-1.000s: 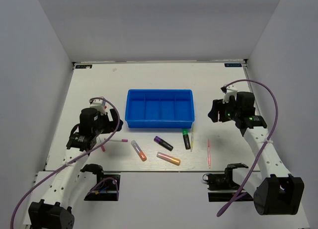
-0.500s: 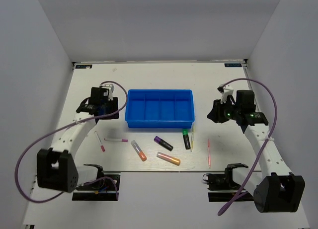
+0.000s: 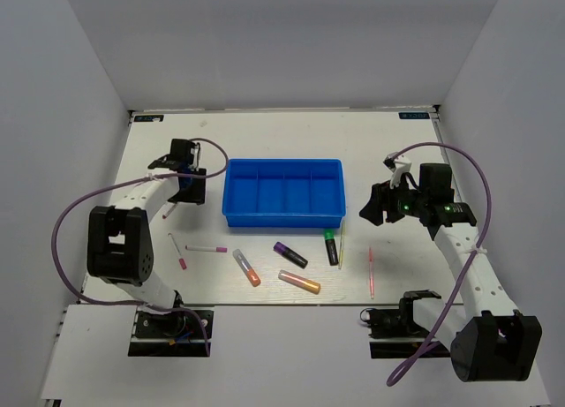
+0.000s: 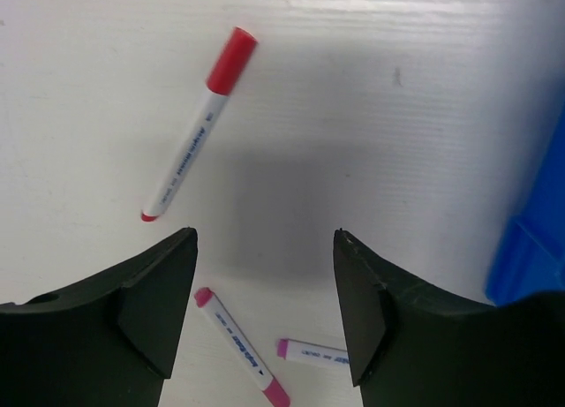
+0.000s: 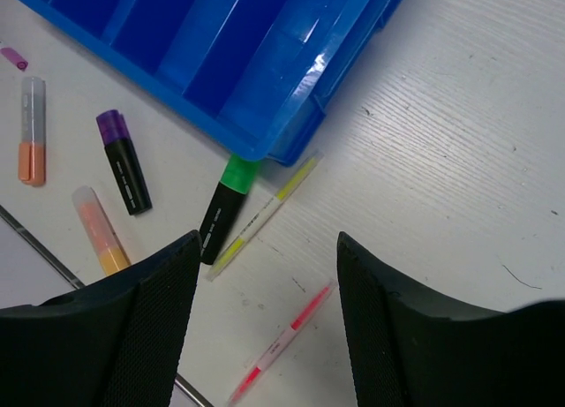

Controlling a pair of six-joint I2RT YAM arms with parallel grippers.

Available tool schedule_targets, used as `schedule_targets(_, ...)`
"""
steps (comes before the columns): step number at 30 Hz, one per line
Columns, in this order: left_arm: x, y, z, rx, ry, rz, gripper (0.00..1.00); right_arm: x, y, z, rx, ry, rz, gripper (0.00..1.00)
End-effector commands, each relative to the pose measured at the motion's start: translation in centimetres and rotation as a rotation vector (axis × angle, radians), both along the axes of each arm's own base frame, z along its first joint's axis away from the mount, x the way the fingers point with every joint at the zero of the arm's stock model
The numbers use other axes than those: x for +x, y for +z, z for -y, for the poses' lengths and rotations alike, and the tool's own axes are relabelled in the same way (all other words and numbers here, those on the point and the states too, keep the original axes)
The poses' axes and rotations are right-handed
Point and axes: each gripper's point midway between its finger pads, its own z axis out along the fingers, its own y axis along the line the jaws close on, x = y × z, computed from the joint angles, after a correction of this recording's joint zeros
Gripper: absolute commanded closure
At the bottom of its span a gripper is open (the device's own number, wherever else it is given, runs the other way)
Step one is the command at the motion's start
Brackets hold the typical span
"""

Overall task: Sort the stationery into containers
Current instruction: Pick up the pen from the center of the board.

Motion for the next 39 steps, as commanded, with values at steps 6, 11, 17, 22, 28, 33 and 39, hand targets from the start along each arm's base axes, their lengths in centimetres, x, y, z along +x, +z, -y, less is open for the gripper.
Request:
schedule_targets(6, 2.7, -0.6, -2.9, -0.003, 0.100, 0.026, 0.26, -0.4, 1.5, -0.7, 0.029, 0.051, 0.037, 0.33)
schedule_targets(11, 3.3, -2.1, -3.2, -0.040, 0.124, 0.006, 0.26, -0.5, 1.2, -0.8, 0.028, 0.062, 0.032, 0.33)
schedule_targets(17, 4.0, -2.7, -5.1, -0.039, 0.150, 0.001, 0.26, -0.4, 1.0, -0.7, 0.026, 0.058, 0.019, 0.33)
schedule_targets(22, 4.2, -3.4, -5.7, -0.057, 0.157, -0.011, 0.26, -0.2, 0.7, -0.6, 0.017, 0.055, 0.012, 0.33)
schedule_targets(28, 3.5, -5.0, -5.4, -0.092, 0.152, -0.059, 0.30, 0.0, 0.3, -0.5, 0.013, 0.046, -0.003, 0.32)
schedule_targets(33, 2.5, -6.6, -4.5, -0.144, 0.160, -0.112, 0.38, 0.0, 0.2, -0.5, 0.012, 0.042, -0.010, 0.32)
schedule_targets(39, 0.6, -8.5, -3.6, -0.188, 0.170, -0.167, 0.43, 0.0, 0.6, -0.4, 0.018, 0.036, -0.004, 0.32)
